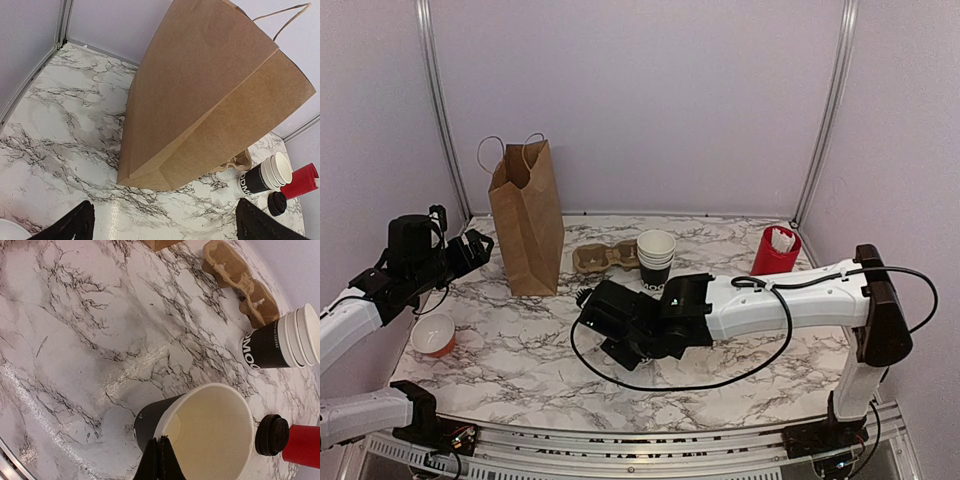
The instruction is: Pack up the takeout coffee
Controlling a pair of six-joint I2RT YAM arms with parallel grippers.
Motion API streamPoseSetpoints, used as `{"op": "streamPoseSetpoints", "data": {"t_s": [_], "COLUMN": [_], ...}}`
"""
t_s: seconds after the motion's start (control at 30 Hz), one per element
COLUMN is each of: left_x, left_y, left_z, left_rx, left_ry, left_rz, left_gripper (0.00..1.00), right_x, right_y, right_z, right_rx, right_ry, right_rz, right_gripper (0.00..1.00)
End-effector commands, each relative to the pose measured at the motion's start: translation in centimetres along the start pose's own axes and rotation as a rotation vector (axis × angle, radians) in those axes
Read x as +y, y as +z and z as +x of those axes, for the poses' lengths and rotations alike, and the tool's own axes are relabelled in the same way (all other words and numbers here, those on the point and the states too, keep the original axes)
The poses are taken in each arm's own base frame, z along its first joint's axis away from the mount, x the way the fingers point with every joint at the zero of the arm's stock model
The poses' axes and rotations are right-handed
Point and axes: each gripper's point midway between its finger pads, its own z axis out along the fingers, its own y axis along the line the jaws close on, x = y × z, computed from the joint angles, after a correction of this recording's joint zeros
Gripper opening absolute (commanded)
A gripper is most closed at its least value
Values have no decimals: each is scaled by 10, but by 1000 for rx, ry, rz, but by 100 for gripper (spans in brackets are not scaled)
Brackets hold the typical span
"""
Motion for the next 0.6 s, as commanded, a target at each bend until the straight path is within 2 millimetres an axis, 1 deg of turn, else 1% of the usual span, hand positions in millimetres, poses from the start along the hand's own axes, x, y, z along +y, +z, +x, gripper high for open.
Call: {"op": "streamPoseSetpoints", "data": {"t_s": [0.0, 0.57], "left_x": [-4, -5], "left_y": [3, 2], "left_z": [0, 1], "left_rx": [-2, -3], "left_ry": [1, 0], "left_rz": [23, 26], "left_gripper": [99, 99], "right_x": [10, 13], "right_y": [1, 5], "right_z": [-6, -1], "right_rx": [-23, -10], "right_ry": [14, 15], "right_rz": [-22, -32], "right_gripper": [0, 0]}}
